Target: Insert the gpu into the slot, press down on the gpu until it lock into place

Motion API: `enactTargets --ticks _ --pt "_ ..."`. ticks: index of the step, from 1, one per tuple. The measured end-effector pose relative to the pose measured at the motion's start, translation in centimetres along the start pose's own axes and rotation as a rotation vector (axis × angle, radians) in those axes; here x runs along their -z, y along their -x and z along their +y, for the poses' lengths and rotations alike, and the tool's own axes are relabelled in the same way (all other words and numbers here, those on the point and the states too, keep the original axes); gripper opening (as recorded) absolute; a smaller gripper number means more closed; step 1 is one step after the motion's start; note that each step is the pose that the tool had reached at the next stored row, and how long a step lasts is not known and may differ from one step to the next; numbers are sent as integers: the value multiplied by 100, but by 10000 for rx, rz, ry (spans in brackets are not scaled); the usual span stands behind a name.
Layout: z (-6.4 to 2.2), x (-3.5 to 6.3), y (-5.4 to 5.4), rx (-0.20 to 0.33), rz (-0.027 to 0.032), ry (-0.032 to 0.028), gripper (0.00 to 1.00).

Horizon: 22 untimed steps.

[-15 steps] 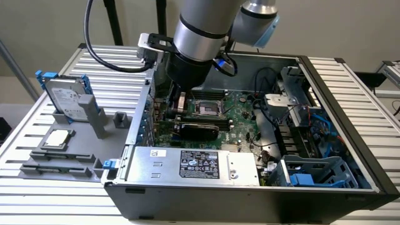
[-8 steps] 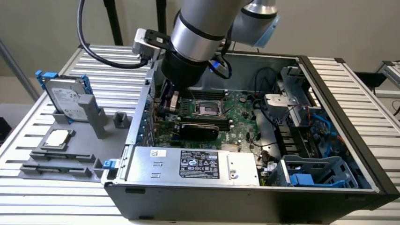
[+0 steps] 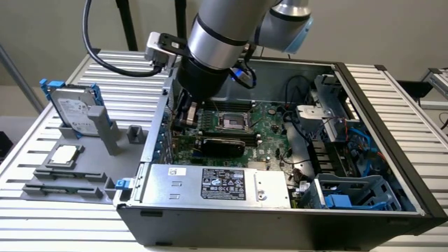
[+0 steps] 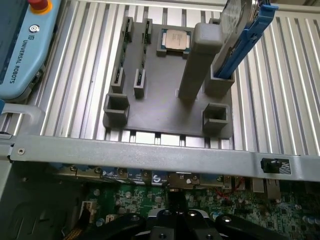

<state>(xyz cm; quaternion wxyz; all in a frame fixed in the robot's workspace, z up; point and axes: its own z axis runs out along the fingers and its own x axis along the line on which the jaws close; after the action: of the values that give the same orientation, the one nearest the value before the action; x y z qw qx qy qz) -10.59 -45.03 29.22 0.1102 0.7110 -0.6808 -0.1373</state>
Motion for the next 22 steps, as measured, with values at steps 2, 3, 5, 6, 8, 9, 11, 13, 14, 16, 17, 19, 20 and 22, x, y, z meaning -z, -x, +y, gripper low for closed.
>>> enactTargets --ticks 2,3,5,6,8,9,11,13,14,16,17,19,20,22 --pt "4 -3 2 0 0 3 11" --pt "5 -5 3 1 -1 6 11" --pt "7 -7 6 1 -3 13 11" --pt "9 -8 10 -1 -3 17 11" --pt "13 -11 17 0 -3 27 11" --pt "14 -12 19 1 -4 34 11" --pt "18 -13 24 0 -4 54 11" --pt "20 -14 28 -2 -4 74 11" --pt "20 -13 30 -3 -4 87 11" --pt "20 -14 34 -2 -6 106 11" --pt "20 -14 35 -3 -6 117 11" --pt "20 -14 38 -4 -6 134 11" --pt "20 -14 40 -4 -7 143 11" --pt "20 -14 43 -3 -7 155 11"
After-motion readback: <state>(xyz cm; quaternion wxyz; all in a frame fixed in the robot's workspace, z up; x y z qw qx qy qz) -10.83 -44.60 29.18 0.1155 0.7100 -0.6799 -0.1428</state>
